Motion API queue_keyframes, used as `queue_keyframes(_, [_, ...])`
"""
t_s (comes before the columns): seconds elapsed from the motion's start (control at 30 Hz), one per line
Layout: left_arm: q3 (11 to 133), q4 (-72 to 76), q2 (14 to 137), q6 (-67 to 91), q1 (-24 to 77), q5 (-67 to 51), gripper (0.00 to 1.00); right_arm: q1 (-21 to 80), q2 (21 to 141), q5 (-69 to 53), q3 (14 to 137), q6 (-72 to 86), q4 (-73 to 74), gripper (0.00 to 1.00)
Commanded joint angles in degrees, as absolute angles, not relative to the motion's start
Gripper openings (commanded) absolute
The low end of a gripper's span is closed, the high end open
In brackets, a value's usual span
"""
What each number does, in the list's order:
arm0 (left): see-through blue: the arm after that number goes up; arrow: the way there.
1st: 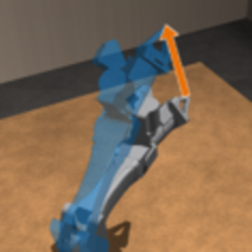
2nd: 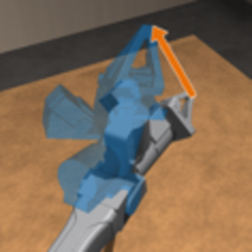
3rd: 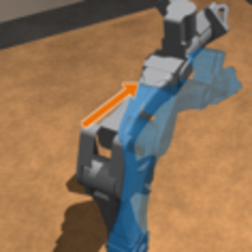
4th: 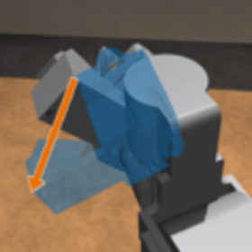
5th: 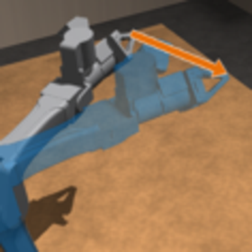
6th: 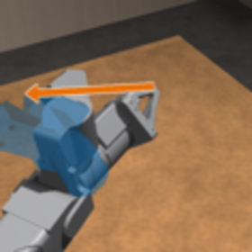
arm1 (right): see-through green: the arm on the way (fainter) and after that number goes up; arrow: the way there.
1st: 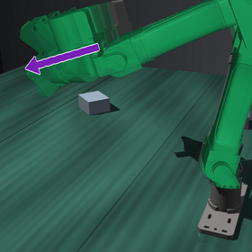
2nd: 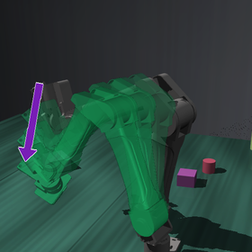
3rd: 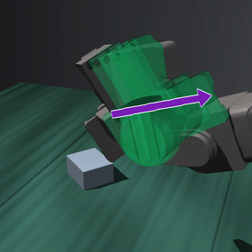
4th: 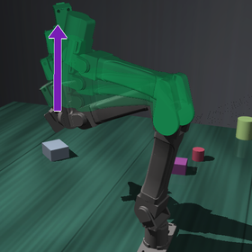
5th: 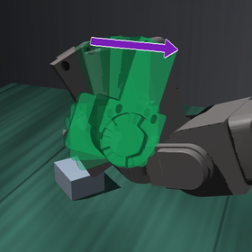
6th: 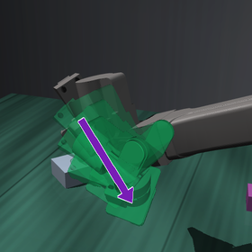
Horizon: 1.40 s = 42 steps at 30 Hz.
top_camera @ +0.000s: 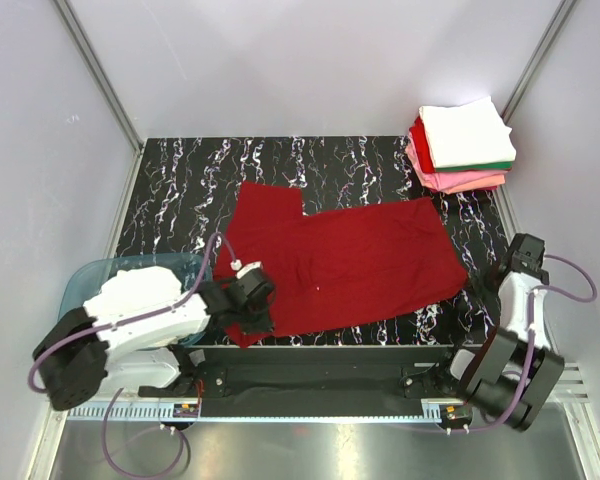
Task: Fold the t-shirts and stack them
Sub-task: Fold the tshirt
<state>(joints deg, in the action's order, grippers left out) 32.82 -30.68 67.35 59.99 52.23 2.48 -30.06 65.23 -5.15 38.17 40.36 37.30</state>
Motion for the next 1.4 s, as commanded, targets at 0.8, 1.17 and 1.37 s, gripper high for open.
queue_keyframes(0.8, [98.3,-35.6,113.5,23.0,9.5,-6.6,0.71,-30.3,51.7,-16.7,45.2,33.8,35.6,1.0])
queue_keyframes(1.17, [122.3,-39.0,136.9,23.3,5.0,-11.5,0.69,-27.2,51.9,-22.9,47.0,33.2,35.5,1.0])
queue_keyframes(1.37, [121.6,-37.4,139.5,24.9,5.2,-13.2,0.65,-26.9,52.5,-22.9,47.5,33.2,35.7,1.0])
